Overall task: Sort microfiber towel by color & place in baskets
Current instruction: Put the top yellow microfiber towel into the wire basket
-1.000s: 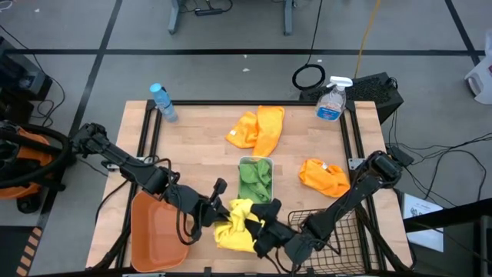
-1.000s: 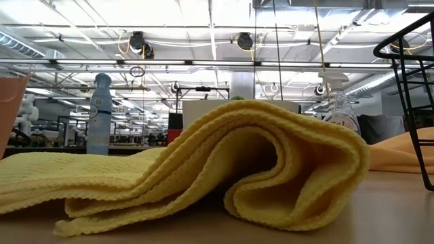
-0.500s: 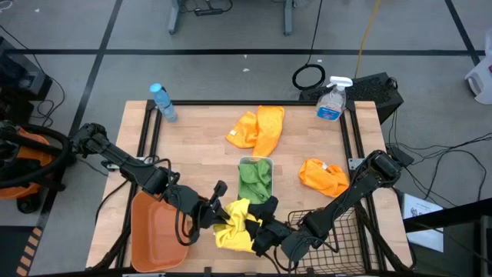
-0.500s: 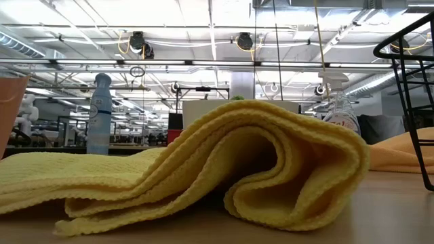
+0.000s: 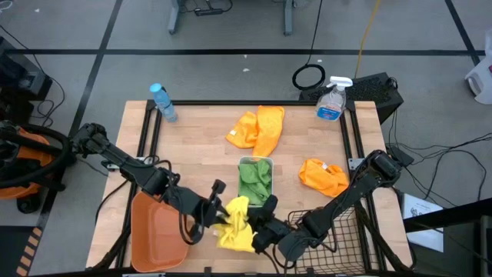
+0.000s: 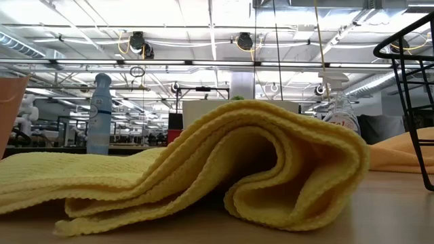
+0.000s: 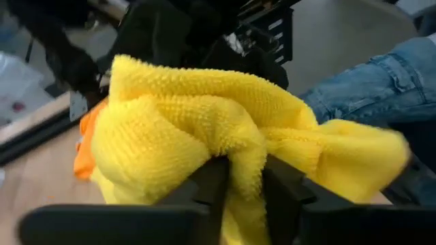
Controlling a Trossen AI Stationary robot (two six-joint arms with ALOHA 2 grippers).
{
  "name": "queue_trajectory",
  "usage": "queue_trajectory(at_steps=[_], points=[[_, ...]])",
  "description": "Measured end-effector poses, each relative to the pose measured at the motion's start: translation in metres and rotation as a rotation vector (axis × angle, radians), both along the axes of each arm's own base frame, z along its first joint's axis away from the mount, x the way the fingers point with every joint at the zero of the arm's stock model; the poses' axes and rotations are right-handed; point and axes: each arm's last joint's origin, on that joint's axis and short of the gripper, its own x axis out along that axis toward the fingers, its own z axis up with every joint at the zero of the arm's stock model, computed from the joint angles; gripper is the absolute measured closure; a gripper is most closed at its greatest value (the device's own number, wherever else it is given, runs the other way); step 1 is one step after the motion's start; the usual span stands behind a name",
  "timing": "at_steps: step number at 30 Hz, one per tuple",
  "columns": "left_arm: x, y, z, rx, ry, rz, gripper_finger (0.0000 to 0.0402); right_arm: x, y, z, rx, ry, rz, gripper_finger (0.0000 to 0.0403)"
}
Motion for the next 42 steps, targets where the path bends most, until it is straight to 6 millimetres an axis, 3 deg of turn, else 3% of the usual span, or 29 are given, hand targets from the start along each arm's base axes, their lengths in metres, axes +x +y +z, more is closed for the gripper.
queue_trajectory(at_steps=[8,13,23,26,29,32,36,42], points=[[-0.011,0.008,-0.004,0.066,0.071,0.213,0.0173,-0.015,0.012,-0.004,-0.031,0.02,-0.057,0.039],[-0.015,0.011,-0.006,0.062,0.102,0.291,0.0122,-0.034,0.025,0.006,-0.1,0.015,-0.12,0.0397],[-0.018,0.009,-0.005,0.019,0.109,0.309,0.0114,-0.091,0.028,0.051,0.024,-0.055,-0.077,0.0399],[-0.019,0.007,-0.005,0.0,0.12,0.318,0.0114,-0.114,0.02,0.065,0.176,-0.078,-0.018,0.04],[-0.023,0.004,-0.007,-0.007,0.145,0.32,0.0114,-0.137,0.001,0.075,0.446,-0.016,0.065,0.04],[-0.026,0.0,-0.009,-0.022,0.166,0.32,0.0114,-0.157,-0.021,0.076,0.731,0.115,0.027,0.04],[-0.029,-0.006,-0.009,-0.055,0.17,0.318,0.0114,-0.177,-0.039,0.064,0.902,0.349,-0.146,0.04],[-0.022,-0.02,-0.025,-0.046,0.209,0.315,0.0114,-0.186,-0.034,0.048,1.078,0.616,-0.313,0.0399]])
